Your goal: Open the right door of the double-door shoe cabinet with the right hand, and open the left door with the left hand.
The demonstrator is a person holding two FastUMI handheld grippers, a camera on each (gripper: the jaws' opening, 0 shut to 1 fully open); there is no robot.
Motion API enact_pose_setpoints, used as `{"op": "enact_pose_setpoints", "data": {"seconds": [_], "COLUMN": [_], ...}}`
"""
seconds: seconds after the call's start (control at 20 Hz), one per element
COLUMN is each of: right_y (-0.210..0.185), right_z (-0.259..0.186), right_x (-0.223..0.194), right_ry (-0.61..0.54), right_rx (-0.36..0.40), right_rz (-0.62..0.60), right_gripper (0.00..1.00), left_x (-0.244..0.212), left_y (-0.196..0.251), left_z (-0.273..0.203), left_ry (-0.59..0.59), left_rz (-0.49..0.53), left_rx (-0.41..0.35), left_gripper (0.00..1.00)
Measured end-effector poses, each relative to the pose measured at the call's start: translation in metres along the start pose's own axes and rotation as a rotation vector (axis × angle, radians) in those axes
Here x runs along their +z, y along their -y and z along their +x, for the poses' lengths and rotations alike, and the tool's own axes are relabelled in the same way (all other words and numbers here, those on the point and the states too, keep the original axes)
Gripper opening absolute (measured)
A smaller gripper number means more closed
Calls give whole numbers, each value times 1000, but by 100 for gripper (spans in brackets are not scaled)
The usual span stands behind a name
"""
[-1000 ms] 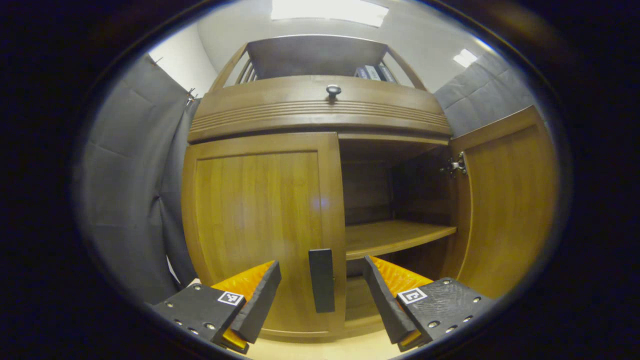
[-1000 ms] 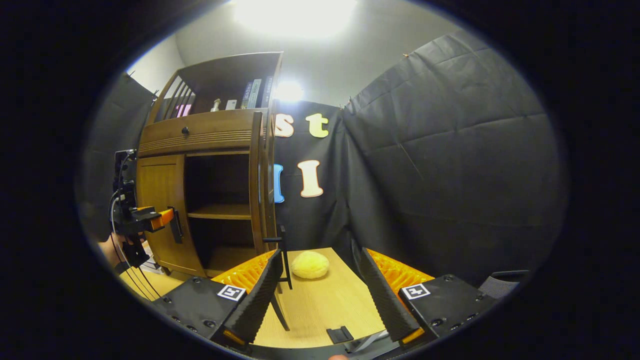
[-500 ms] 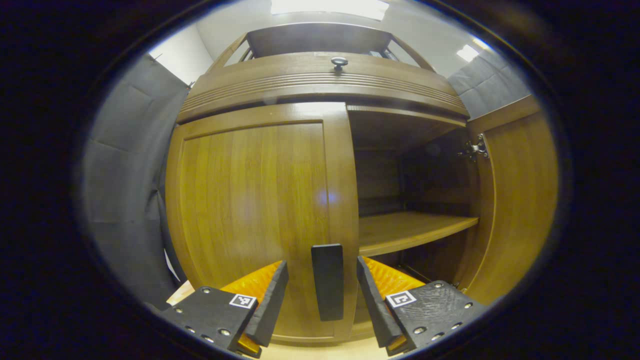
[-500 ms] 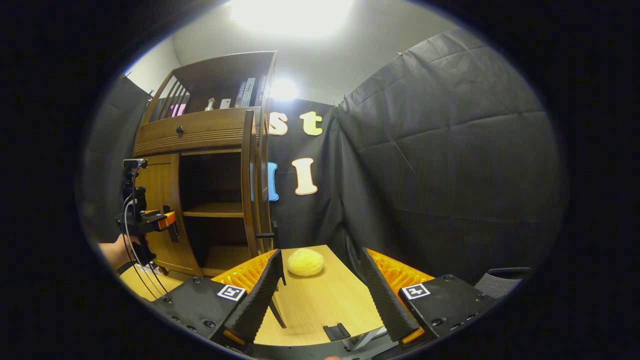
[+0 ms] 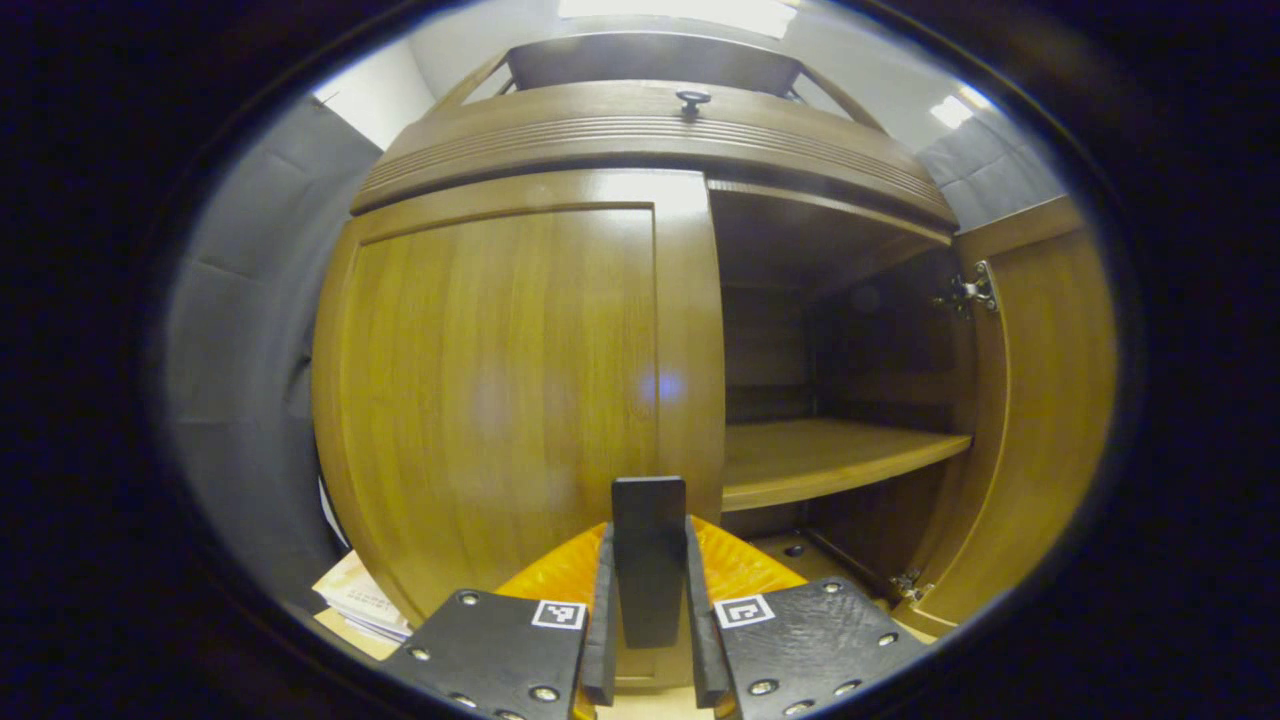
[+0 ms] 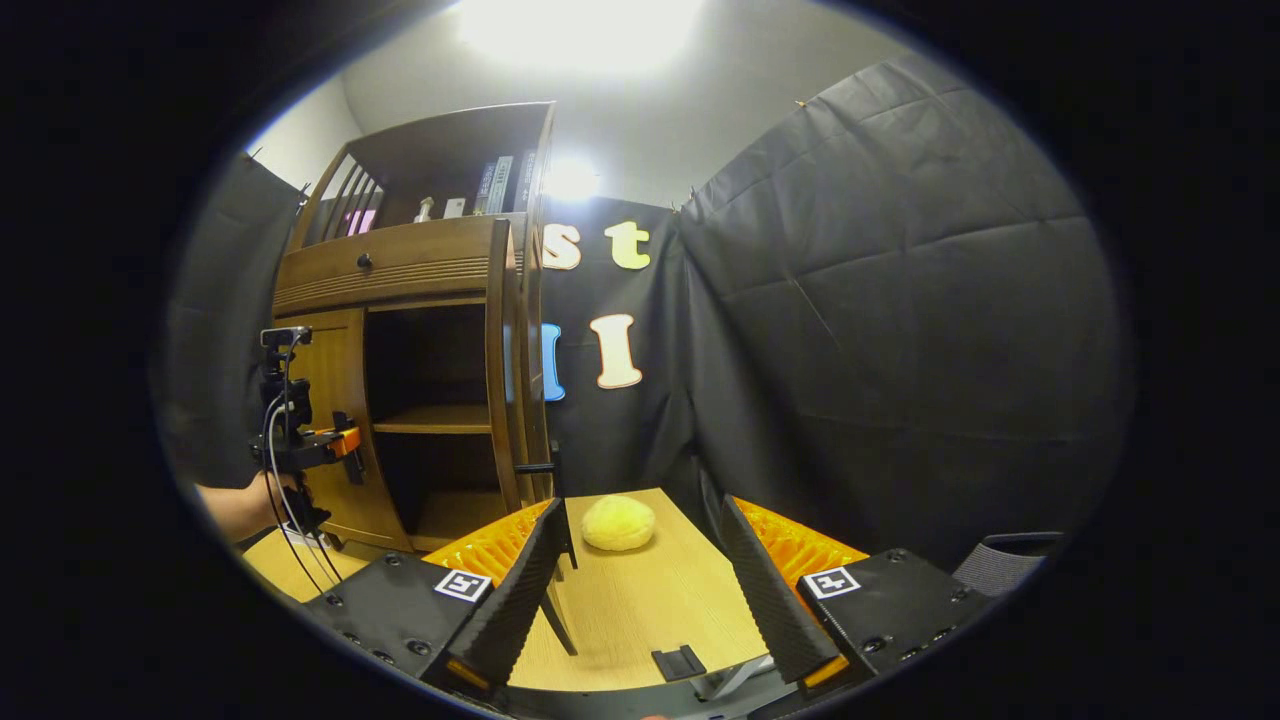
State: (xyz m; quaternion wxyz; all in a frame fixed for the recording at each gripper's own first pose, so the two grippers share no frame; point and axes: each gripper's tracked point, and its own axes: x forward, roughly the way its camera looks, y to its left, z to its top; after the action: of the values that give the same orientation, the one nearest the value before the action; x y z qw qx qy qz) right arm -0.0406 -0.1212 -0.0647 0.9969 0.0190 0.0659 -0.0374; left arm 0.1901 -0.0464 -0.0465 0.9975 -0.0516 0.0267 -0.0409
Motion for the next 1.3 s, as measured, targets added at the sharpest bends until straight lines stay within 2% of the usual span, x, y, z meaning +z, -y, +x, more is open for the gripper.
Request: {"op": "enact_pose_setpoints", "data": {"seconds": [0.05,0.2,0.25,0.35,1.0,1.05,1.1,1.3], "right_y": [2,4,4,2,-29,-32,-34,-46], "right_z": [-1,-2,-2,-3,6,6,7,9], "right_x": [0,-1,0,-1,-4,-4,-5,-6], "right_ry": [1,6,8,11,11,11,11,13], "right_rx": [-1,1,4,11,116,124,130,158], "right_rz": [-1,3,7,12,6,8,9,18], "right_gripper": [97,97,97,97,97,100,97,98], "left_x": [4,2,3,7,5,6,5,5], "left_y": [1,-2,-2,-2,-3,-3,-4,-4], "left_z": [-4,-9,-10,-14,-15,-15,-16,-15], "left_ry": [-11,-34,-36,-34,-33,-35,-36,-38], "left_rz": [14,8,3,6,-18,-21,-24,-41], "left_rx": [9,15,14,12,29,30,31,42], "left_gripper": [27,19,22,19,19,22,24,24]}}
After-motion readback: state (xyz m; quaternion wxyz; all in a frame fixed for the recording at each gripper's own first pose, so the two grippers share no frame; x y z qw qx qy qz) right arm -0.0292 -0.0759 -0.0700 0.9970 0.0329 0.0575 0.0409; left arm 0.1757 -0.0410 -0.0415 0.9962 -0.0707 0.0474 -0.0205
